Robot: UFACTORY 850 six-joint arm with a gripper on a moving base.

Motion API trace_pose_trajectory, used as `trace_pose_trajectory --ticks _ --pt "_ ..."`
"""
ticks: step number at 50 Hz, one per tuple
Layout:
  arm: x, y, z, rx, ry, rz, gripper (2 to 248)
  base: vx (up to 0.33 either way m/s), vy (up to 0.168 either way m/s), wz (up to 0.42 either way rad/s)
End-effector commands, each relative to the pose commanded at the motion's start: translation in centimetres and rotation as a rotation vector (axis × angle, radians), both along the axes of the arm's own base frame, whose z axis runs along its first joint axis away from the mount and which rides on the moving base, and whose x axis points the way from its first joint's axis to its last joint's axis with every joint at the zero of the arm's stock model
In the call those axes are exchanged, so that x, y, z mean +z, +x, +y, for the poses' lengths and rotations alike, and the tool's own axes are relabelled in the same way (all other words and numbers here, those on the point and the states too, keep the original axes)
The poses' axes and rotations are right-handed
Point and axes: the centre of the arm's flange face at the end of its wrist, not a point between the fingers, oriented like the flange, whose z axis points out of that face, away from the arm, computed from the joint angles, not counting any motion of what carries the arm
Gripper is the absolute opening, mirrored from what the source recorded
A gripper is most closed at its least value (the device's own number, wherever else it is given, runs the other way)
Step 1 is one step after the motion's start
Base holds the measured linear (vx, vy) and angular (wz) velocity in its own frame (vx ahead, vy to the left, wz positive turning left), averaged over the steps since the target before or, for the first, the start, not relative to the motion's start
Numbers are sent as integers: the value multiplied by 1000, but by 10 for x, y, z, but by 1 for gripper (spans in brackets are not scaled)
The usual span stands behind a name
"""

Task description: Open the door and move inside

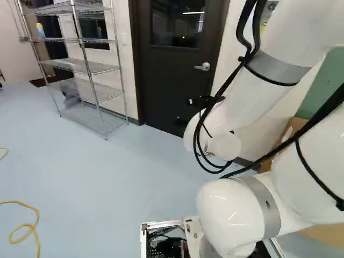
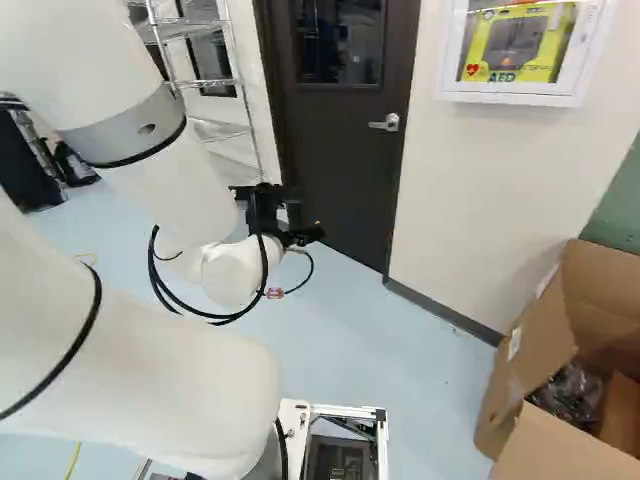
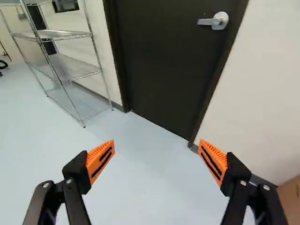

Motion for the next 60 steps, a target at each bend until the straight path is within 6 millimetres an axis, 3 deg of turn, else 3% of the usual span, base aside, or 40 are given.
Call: trace_pose_trajectory --ticks 28,60 --pt "0 0 0 0 0 0 247 203 114 103" --pt "0 0 0 0 0 0 247 212 42 -245"
